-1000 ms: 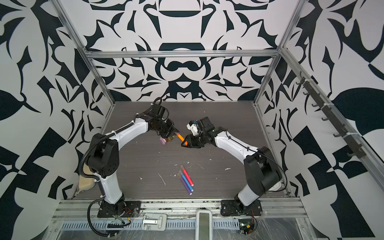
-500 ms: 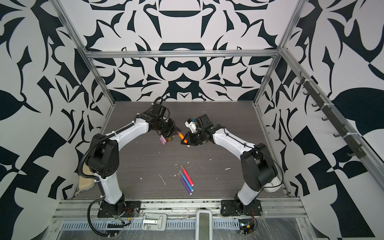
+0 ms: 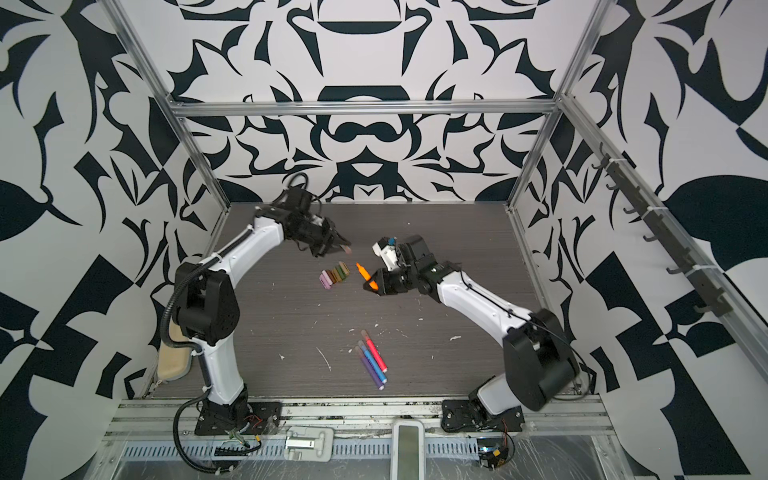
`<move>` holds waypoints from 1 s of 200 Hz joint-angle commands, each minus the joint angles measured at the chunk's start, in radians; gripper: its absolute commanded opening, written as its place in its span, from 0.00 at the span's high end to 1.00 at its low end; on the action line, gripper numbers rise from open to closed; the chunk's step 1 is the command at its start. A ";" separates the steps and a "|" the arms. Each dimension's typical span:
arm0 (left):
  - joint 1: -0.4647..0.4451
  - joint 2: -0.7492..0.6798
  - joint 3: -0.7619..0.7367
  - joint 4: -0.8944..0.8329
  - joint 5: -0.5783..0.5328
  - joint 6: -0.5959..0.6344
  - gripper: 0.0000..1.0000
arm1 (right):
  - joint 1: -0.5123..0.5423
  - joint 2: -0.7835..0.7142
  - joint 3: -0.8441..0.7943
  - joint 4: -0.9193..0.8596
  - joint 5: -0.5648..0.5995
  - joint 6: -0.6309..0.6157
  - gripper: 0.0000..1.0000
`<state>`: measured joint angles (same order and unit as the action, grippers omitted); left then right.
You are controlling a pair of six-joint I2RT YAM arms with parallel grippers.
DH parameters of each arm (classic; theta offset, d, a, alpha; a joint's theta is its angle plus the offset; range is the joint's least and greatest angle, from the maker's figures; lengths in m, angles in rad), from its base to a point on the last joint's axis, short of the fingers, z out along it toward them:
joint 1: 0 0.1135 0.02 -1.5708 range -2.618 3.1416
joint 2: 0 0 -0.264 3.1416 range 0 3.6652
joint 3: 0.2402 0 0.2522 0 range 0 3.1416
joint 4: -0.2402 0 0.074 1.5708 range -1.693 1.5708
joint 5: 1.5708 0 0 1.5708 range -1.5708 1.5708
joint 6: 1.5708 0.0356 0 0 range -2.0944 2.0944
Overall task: Open the pen caps
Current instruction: 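Lower the orange cap beside the other caps while the right carries the marker away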
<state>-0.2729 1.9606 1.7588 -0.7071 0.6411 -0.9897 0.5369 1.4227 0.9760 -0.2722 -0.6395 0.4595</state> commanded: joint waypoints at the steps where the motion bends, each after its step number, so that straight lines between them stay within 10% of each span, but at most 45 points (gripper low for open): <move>1: 0.195 0.027 0.125 -0.171 -0.085 0.154 1.00 | 0.001 -0.081 -0.075 -0.148 0.007 0.011 1.00; 86: 0.178 -0.093 -0.306 -0.144 -0.233 0.417 1.00 | -0.002 -0.076 -0.070 -0.148 0.065 0.030 1.00; 200: 0.135 0.090 -0.379 -0.036 -0.197 0.412 1.00 | -0.002 -0.012 -0.014 -0.192 0.050 -0.007 1.00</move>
<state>-0.1318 2.0109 1.3663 -0.7467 0.4114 -0.5694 0.5369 1.4368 0.9325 -0.4541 -0.5896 0.4652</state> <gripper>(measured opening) 0.150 0.178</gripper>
